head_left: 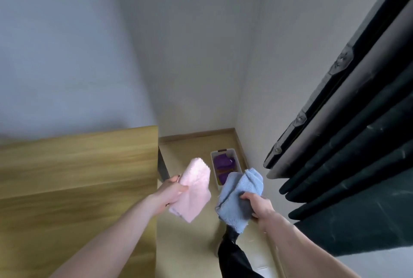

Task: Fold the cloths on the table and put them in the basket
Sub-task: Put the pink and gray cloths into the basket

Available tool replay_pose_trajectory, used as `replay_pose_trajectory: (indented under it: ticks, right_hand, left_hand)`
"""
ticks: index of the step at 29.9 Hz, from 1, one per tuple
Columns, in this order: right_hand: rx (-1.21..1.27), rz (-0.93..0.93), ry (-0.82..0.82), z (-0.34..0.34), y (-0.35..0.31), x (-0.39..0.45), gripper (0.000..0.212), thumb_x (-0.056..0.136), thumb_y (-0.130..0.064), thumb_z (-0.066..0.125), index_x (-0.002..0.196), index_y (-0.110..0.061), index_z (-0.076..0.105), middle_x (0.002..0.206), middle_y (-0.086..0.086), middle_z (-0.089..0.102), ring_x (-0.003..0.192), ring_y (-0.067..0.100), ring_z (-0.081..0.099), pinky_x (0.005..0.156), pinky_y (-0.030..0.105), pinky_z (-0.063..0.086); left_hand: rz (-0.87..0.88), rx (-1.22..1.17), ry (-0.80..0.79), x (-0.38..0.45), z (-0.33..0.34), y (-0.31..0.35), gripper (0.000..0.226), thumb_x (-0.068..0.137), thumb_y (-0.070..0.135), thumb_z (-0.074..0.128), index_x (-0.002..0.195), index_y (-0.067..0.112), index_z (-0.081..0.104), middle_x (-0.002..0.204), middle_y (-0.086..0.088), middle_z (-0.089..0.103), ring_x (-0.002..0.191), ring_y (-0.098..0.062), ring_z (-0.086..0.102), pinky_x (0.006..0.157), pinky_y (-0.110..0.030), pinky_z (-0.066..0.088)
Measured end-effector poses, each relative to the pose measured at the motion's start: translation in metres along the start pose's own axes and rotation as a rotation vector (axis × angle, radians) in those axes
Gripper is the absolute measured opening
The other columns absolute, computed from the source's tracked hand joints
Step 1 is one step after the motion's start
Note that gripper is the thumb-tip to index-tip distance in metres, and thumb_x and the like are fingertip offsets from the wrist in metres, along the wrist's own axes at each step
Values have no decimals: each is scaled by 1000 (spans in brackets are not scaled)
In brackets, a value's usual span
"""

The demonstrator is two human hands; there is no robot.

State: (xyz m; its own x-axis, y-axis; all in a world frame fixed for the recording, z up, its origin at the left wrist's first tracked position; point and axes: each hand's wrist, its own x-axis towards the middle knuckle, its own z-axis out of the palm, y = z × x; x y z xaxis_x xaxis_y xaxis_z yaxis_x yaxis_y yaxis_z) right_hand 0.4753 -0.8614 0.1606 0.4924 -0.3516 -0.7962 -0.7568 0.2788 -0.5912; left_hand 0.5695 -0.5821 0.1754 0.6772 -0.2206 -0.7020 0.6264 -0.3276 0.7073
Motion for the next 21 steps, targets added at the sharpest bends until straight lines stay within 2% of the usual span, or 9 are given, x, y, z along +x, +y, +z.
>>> replay_pose_trajectory:
  ticks: [2,5,9,10,11,13,15,17,21]
  right_hand:
    - [0,29,7,3,-20,30,28,81,-17,75,104,-8,61,97,11,67,85,26,62,70,35,54]
    - [13,59,1,6,-47,78,34,77,-18,77,106,-6,65,102,13,73,94,31,68,86,42,61]
    - [51,118,-22,10,-74,111,22,81,-15,75,99,-11,63,100,11,73,97,30,69,91,44,59]
    - [46,145,-29,9,-95,143,19,83,-14,74,97,-10,63,100,12,73,96,30,68,91,45,58]
    - [54,140,-23,9,-96,138,17,83,-14,73,96,-9,62,100,13,72,95,31,68,90,46,57]
    - [66,167,-8,8,-119,180,13,84,-12,71,93,-8,61,98,14,71,93,31,67,86,45,59]
    - [74,215,11,9,-135,204,15,84,-10,70,96,-5,61,98,15,70,90,32,66,73,39,57]
    - [76,279,18,10,-140,226,26,82,-10,71,106,0,63,100,17,71,89,34,67,65,35,53]
    - [91,364,60,14,-149,256,31,82,-10,73,109,2,64,99,19,71,87,36,67,73,39,56]
  left_hand:
    - [-11,45,9,34,-1,23,31,83,13,67,112,24,67,114,0,74,104,-21,71,86,-34,57]
    - [-40,97,14,84,4,59,37,78,16,69,114,24,67,114,-2,75,105,-22,71,93,-38,57]
    - [-94,206,-10,126,13,91,39,87,15,66,125,17,57,118,-7,70,108,-25,67,83,-35,56]
    - [-106,234,-20,165,20,114,39,89,14,65,127,15,56,117,-8,69,107,-26,66,79,-33,55]
    - [-112,250,-15,162,21,115,40,89,13,63,129,15,55,116,-8,68,105,-25,66,75,-30,54]
    - [-126,318,-12,206,31,145,39,92,12,58,131,16,55,110,-6,66,98,-22,66,71,-28,52]
    - [-124,376,-37,236,39,165,31,97,11,51,127,14,57,102,-3,66,91,-19,65,75,-29,52]
    - [-117,460,-73,258,46,182,28,98,15,49,125,18,59,101,0,66,91,-18,64,80,-31,52]
    - [-120,581,-132,305,52,203,24,89,26,53,111,25,62,104,-2,70,96,-20,67,84,-41,56]
